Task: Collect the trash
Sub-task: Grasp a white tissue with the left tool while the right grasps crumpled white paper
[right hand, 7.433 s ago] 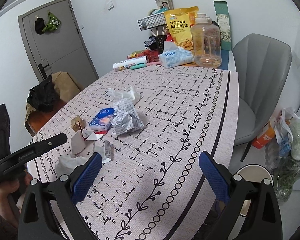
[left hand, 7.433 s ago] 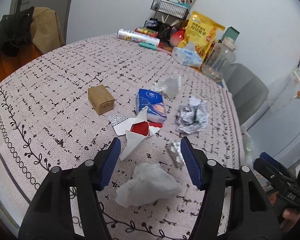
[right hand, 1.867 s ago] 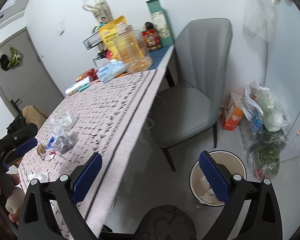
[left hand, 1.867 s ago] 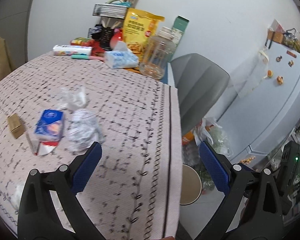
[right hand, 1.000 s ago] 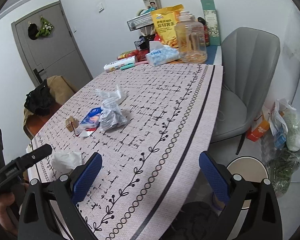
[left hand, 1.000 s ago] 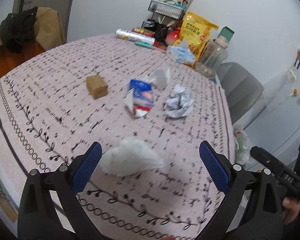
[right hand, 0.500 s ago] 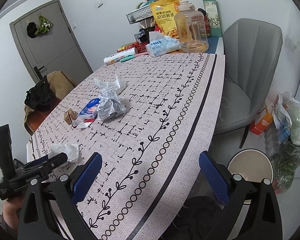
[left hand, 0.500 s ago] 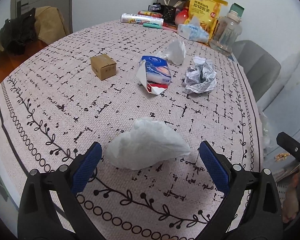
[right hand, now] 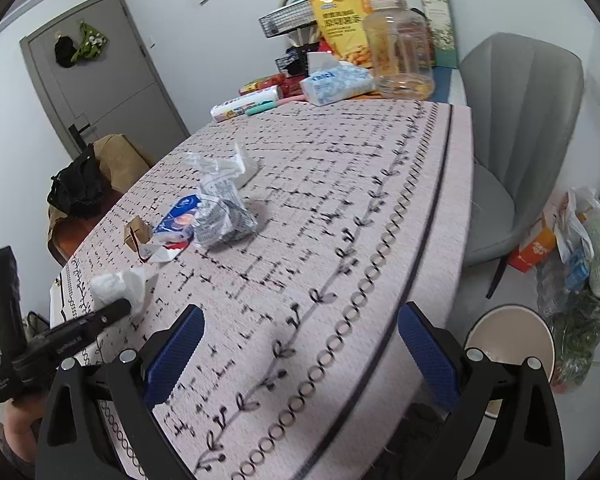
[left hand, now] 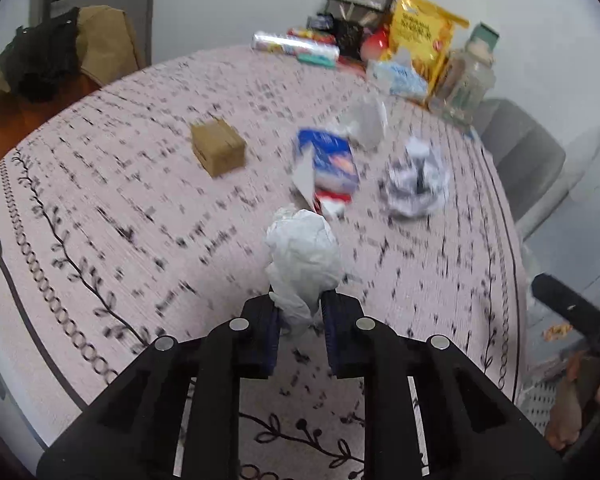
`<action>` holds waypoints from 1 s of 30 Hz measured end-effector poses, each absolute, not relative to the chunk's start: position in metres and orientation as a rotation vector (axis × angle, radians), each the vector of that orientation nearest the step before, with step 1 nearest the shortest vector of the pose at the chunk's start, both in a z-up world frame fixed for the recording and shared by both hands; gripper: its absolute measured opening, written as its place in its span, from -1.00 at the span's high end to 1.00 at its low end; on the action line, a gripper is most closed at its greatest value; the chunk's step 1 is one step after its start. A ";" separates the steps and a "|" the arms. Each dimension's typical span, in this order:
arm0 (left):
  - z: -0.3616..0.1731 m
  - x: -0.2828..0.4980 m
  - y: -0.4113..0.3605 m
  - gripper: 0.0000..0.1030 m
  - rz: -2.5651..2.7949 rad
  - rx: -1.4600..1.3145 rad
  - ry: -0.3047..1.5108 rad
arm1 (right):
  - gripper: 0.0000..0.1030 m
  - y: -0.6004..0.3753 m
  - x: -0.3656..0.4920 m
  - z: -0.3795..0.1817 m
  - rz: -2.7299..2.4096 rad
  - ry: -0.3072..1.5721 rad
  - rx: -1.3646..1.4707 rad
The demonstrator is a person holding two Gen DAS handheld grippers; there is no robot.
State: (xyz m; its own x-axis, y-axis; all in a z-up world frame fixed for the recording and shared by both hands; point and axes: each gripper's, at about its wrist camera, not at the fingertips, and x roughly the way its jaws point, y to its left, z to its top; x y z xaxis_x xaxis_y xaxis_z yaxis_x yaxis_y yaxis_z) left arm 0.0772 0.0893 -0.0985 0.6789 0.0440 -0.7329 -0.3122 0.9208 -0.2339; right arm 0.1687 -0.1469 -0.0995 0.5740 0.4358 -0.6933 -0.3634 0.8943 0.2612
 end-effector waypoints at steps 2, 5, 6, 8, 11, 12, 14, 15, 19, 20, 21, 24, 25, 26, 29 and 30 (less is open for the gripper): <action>-0.094 0.077 0.097 0.64 0.217 -0.370 0.791 | -0.85 -0.138 0.173 -0.097 0.480 0.832 0.077; -0.089 0.074 0.108 0.64 0.234 -0.388 0.772 | -0.85 -0.118 0.184 -0.095 0.510 0.832 0.044; -0.088 0.073 0.111 0.64 0.241 -0.393 0.767 | -0.85 -0.113 0.187 -0.095 0.518 0.831 0.037; -0.087 0.071 0.117 0.64 0.253 -0.402 0.761 | -0.85 -0.098 0.194 -0.095 0.538 0.836 0.016; -0.086 0.070 0.128 0.64 0.275 -0.418 0.755 | -0.85 -0.079 0.202 -0.096 0.569 0.836 -0.029; -0.087 0.069 0.132 0.64 0.284 -0.425 0.755 | -0.85 -0.072 0.207 -0.096 0.577 0.837 -0.044; -0.087 0.067 0.136 0.64 0.294 -0.433 0.755 | -0.85 -0.063 0.214 -0.096 0.588 0.839 -0.052; -0.086 0.066 0.138 0.64 0.298 -0.433 0.751 | -0.85 -0.058 0.219 -0.096 0.592 0.837 -0.056; -0.085 0.061 0.149 0.64 0.321 -0.455 0.739 | -0.85 -0.045 0.235 -0.101 0.583 0.852 -0.064; -0.085 0.060 0.151 0.64 0.326 -0.459 0.740 | -0.85 -0.042 0.239 -0.104 0.583 0.863 -0.062; -0.085 0.060 0.153 0.64 0.332 -0.462 0.740 | -0.85 -0.040 0.243 -0.106 0.580 0.868 -0.065; -0.083 0.059 0.156 0.64 0.337 -0.470 0.731 | -0.85 -0.036 0.248 -0.109 0.566 0.871 -0.069; -0.083 0.059 0.156 0.64 0.337 -0.471 0.730 | -0.85 -0.036 0.250 -0.110 0.567 0.876 -0.068; -0.083 0.060 0.156 0.64 0.335 -0.474 0.730 | -0.85 -0.035 0.251 -0.110 0.569 0.878 -0.068; -0.083 0.061 0.153 0.64 0.330 -0.475 0.728 | 0.41 -0.030 0.253 -0.112 0.582 0.894 -0.106; -0.083 0.060 0.152 0.64 0.328 -0.473 0.728 | 0.50 -0.026 0.255 -0.115 0.589 0.932 -0.135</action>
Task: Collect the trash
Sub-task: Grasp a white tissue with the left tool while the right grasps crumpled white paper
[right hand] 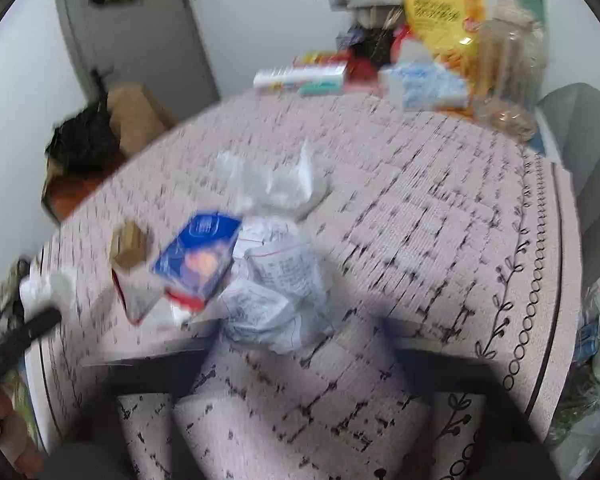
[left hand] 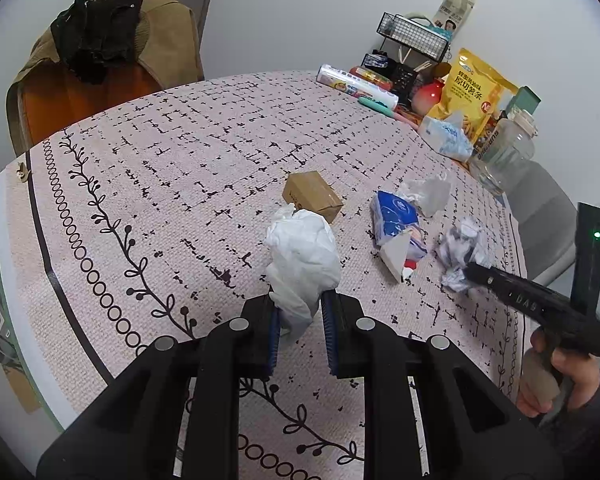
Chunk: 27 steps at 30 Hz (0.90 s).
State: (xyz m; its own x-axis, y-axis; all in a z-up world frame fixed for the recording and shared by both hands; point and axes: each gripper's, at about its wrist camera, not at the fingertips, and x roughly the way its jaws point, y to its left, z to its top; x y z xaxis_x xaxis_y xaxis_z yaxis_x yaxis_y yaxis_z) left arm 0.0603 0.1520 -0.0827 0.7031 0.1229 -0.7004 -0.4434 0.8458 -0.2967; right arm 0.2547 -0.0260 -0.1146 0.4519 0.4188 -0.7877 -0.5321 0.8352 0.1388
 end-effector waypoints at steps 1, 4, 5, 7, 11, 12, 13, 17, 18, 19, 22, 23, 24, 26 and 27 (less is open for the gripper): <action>-0.082 0.061 0.150 0.64 0.326 -0.471 0.729 | 0.56 -0.026 0.253 -0.113 0.588 0.925 -0.149; -0.081 0.061 0.145 0.64 0.318 -0.464 0.727 | 0.58 -0.029 0.242 -0.106 0.615 0.902 -0.150; -0.080 0.062 0.143 0.64 0.315 -0.463 0.727 | 0.59 -0.030 0.239 -0.105 0.618 0.899 -0.147; -0.079 0.062 0.138 0.64 0.307 -0.457 0.726 | 0.59 -0.035 0.232 -0.101 0.626 0.891 -0.139; -0.075 0.064 0.127 0.64 0.287 -0.445 0.722 | 0.59 -0.049 0.216 -0.092 0.647 0.879 -0.101; -0.073 0.065 0.124 0.64 0.282 -0.442 0.722 | 0.59 -0.055 0.210 -0.089 0.653 0.872 -0.085; -0.072 0.067 0.119 0.64 0.273 -0.435 0.721 | 0.59 -0.058 0.205 -0.088 0.652 0.867 -0.069; -0.067 0.074 0.101 0.64 0.236 -0.415 0.721 | 0.60 -0.078 0.186 -0.084 0.655 0.854 -0.041; -0.066 0.076 0.097 0.64 0.229 -0.411 0.721 | 0.60 -0.083 0.184 -0.083 0.652 0.853 -0.035; -0.064 0.079 0.089 0.64 0.215 -0.404 0.718 | 0.60 -0.088 0.181 -0.082 0.646 0.851 -0.030; -0.059 0.088 0.073 0.64 0.183 -0.391 0.708 | 0.60 -0.109 0.177 -0.079 0.621 0.848 -0.011; -0.057 0.092 0.066 0.64 0.167 -0.386 0.706 | 0.60 -0.114 0.176 -0.078 0.613 0.846 -0.009; -0.055 0.095 0.059 0.64 0.151 -0.380 0.704 | 0.60 -0.121 0.175 -0.077 0.603 0.843 -0.008; -0.052 0.101 0.048 0.64 0.128 -0.372 0.700 | 0.60 -0.136 0.174 -0.074 0.577 0.836 -0.001; -0.050 0.105 0.040 0.64 0.111 -0.365 0.698 | 0.60 -0.145 0.174 -0.073 0.564 0.832 0.008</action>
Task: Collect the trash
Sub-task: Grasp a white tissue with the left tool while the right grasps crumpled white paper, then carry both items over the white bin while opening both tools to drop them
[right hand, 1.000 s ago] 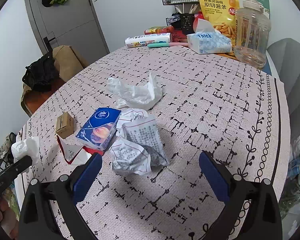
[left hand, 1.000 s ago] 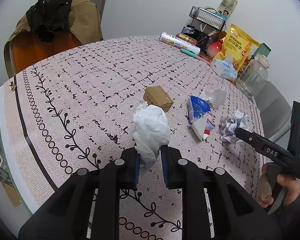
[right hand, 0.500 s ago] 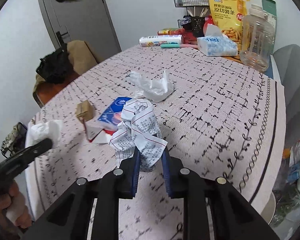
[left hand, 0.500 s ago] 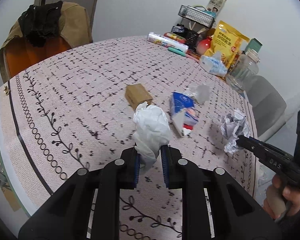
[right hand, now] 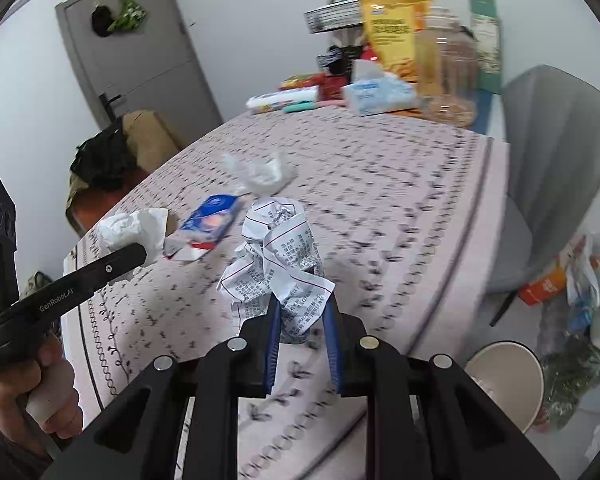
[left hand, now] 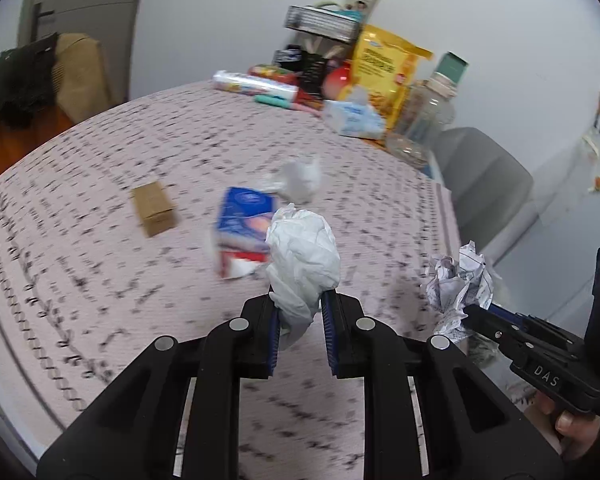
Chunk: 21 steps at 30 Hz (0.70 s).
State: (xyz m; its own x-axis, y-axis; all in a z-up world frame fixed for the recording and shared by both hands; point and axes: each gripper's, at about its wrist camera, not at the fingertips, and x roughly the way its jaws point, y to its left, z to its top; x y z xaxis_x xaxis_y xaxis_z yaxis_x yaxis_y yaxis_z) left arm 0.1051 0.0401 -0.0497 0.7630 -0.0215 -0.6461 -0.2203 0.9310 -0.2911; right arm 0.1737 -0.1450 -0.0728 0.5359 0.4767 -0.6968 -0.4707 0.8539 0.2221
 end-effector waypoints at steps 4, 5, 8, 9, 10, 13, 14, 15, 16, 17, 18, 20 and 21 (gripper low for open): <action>-0.042 0.119 0.016 0.64 0.061 -0.343 0.693 | 0.60 -0.177 0.174 -0.068 0.513 0.817 0.043; -0.041 0.121 0.010 0.64 0.047 -0.336 0.693 | 0.60 -0.183 0.173 -0.068 0.504 0.814 0.047; -0.036 0.130 -0.012 0.64 0.011 -0.304 0.692 | 0.60 -0.206 0.173 -0.066 0.466 0.807 0.064; -0.035 0.133 -0.018 0.64 0.001 -0.295 0.692 | 0.60 -0.212 0.174 -0.066 0.456 0.805 0.070; -0.035 0.138 -0.027 0.64 -0.014 -0.286 0.696 | 0.60 -0.221 0.174 -0.066 0.441 0.803 0.080; -0.033 0.148 -0.045 0.64 -0.047 -0.266 0.704 | 0.60 -0.241 0.175 -0.068 0.403 0.799 0.107; -0.033 0.151 -0.051 0.64 -0.057 -0.258 0.708 | 0.60 -0.248 0.175 -0.068 0.389 0.798 0.115; -0.033 0.154 -0.058 0.64 -0.069 -0.250 0.711 | 0.60 -0.256 0.175 -0.070 0.373 0.797 0.123; -0.033 0.157 -0.066 0.64 -0.083 -0.240 0.715 | 0.60 -0.263 0.176 -0.071 0.360 0.798 0.131; -0.033 0.161 -0.073 0.64 -0.095 -0.232 0.718 | 0.60 -0.270 0.176 -0.073 0.346 0.799 0.139; -0.034 0.165 -0.082 0.64 -0.112 -0.222 0.725 | 0.60 -0.278 0.176 -0.075 0.328 0.800 0.150; -0.035 0.171 -0.096 0.64 -0.136 -0.204 0.734 | 0.60 -0.291 0.177 -0.079 0.301 0.802 0.167; -0.036 0.175 -0.105 0.64 -0.149 -0.191 0.738 | 0.60 -0.300 0.177 -0.081 0.285 0.804 0.179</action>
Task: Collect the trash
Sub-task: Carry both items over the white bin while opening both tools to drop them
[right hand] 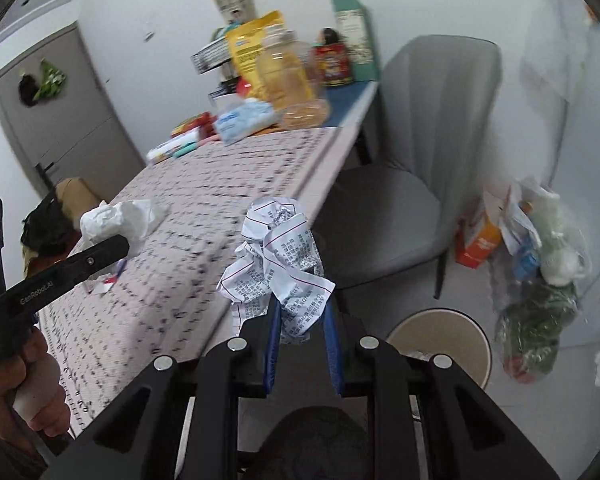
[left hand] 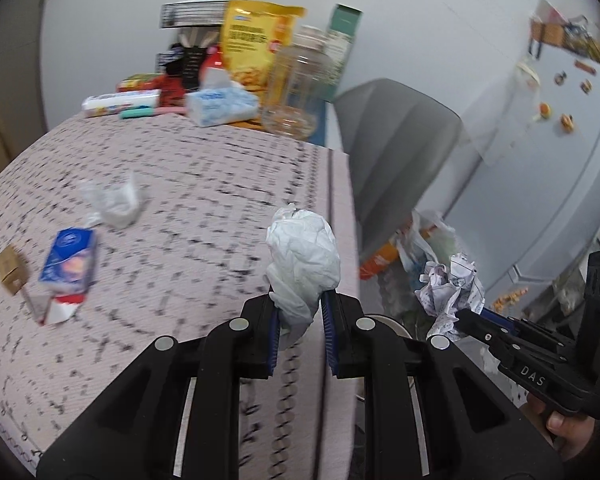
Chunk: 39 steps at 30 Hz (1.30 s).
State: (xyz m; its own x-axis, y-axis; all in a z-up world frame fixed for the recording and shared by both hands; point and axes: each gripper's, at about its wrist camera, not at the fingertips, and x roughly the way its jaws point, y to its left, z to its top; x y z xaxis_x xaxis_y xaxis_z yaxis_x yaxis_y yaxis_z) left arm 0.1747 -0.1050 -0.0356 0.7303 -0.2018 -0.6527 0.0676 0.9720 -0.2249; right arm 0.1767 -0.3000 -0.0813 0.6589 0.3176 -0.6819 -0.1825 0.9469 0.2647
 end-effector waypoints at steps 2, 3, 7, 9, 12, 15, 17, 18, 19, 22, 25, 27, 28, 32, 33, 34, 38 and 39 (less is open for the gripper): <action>-0.036 0.179 -0.118 0.64 -0.171 -0.174 0.745 | 0.60 -0.314 0.177 -0.085 0.260 0.806 0.199; -0.037 0.183 -0.128 0.64 -0.186 -0.163 0.750 | 0.60 -0.322 0.177 -0.088 0.248 0.806 0.209; -0.042 0.196 -0.157 0.64 -0.229 -0.128 0.773 | 0.59 -0.354 0.180 -0.099 0.196 0.813 0.250; -0.045 0.202 -0.173 0.64 -0.248 -0.105 0.787 | 0.59 -0.368 0.183 -0.107 0.166 0.819 0.271; -0.050 0.211 -0.196 0.64 -0.272 -0.076 0.805 | 0.57 -0.388 0.187 -0.118 0.108 0.825 0.284; -0.057 0.219 -0.213 0.64 -0.293 -0.054 0.827 | 0.52 -0.404 0.192 -0.130 0.088 0.832 0.309; -0.063 0.225 -0.224 0.64 -0.303 -0.042 0.847 | 0.49 -0.414 0.196 -0.139 0.069 0.837 0.316; -0.066 0.228 -0.230 0.64 -0.307 -0.036 0.855 | 0.43 -0.420 0.199 -0.145 0.061 0.845 0.327; -0.069 0.232 -0.235 0.64 -0.312 -0.031 0.864 | 0.38 -0.425 0.200 -0.150 0.059 0.848 0.338; -0.077 0.240 -0.247 0.64 -0.312 -0.029 0.884 | -0.12 -0.439 0.203 -0.166 0.050 0.843 0.366; -0.085 0.248 -0.260 0.64 -0.317 -0.016 0.902 | -0.40 -0.454 0.200 -0.180 0.045 0.838 0.398; -0.088 0.250 -0.269 0.64 -0.326 -0.005 0.912 | -0.47 -0.464 0.198 -0.187 0.047 0.847 0.421; -0.090 0.251 -0.276 0.64 -0.333 0.003 0.916 | -0.47 -0.469 0.196 -0.190 0.039 0.848 0.428; -0.097 0.252 -0.300 0.64 -0.361 0.031 0.933 | -0.55 -0.490 0.188 -0.195 0.005 0.848 0.452; -0.099 0.252 -0.304 0.64 -0.368 0.035 0.938 | -0.58 -0.496 0.184 -0.195 -0.005 0.842 0.460; -0.102 0.252 -0.311 0.64 -0.379 0.041 0.948 | -0.59 -0.500 0.181 -0.195 -0.012 0.835 0.465; -0.109 0.253 -0.331 0.64 -0.408 0.068 0.971 | -0.61 -0.518 0.168 -0.194 -0.039 0.818 0.483; -0.110 0.253 -0.337 0.64 -0.417 0.072 0.975 | -0.61 -0.523 0.164 -0.194 -0.046 0.813 0.492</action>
